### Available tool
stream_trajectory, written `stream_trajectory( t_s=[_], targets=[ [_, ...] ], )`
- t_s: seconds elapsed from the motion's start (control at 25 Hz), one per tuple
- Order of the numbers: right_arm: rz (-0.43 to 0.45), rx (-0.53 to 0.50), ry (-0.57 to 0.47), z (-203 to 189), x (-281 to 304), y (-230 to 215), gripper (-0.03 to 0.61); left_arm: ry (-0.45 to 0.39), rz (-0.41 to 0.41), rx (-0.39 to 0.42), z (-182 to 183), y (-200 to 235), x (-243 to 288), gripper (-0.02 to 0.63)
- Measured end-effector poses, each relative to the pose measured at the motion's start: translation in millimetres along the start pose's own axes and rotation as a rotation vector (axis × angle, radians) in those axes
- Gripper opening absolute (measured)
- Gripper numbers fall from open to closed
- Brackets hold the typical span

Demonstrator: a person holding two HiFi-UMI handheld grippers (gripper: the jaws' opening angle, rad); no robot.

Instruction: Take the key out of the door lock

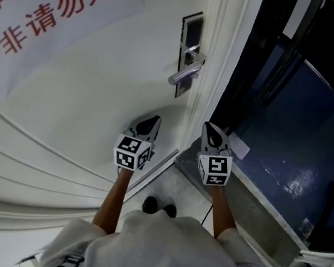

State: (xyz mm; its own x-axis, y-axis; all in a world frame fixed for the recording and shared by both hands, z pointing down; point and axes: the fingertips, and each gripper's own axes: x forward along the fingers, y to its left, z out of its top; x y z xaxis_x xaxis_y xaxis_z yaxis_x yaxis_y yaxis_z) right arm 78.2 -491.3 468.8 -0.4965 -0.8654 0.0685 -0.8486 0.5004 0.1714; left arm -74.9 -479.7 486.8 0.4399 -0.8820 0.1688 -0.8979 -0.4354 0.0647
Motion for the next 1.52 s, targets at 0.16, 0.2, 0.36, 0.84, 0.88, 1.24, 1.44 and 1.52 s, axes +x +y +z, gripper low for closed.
stream_trajectory(
  t_s=[0.16, 0.2, 0.36, 0.84, 0.88, 1.24, 1.44, 1.52],
  targets=[
    [0.018, -0.040, -0.003, 7.2, 10.9, 7.0, 0.023, -0.001, -0.013, 0.007, 1.7, -2.7, 0.9, 0.018],
    [0.020, -0.064, -0.005, 10.4, 13.3, 7.5, 0.023, 0.000, -0.017, 0.007, 1.7, -3.3, 1.3, 0.018],
    [0.025, -0.241, -0.011, 28.4, 24.2, 9.4, 0.023, 0.003, -0.030, 0.006, -0.5, -3.8, 3.4, 0.018],
    [0.005, -1.008, 0.059, 57.7, 64.4, 12.3, 0.023, 0.010, -0.057, 0.016, -1.5, -1.2, 7.6, 0.018],
    [0.004, -1.051, 0.065, 58.4, 67.1, 11.8, 0.023, 0.010, -0.060, 0.018, -1.1, -1.2, 8.4, 0.018],
    [-0.005, -1.255, 0.098, 59.1, 79.2, 6.9, 0.023, 0.006, -0.072, 0.022, 0.4, 0.4, 10.1, 0.018],
    [0.028, -1.256, 0.064, 66.8, 81.1, 12.0, 0.026, 0.005, -0.076, 0.022, 1.0, -0.5, 11.0, 0.018],
    [0.041, -1.268, 0.064, 66.8, 83.1, 13.3, 0.099, 0.005, -0.078, 0.023, 0.5, -0.6, 11.2, 0.018]
  ],
)
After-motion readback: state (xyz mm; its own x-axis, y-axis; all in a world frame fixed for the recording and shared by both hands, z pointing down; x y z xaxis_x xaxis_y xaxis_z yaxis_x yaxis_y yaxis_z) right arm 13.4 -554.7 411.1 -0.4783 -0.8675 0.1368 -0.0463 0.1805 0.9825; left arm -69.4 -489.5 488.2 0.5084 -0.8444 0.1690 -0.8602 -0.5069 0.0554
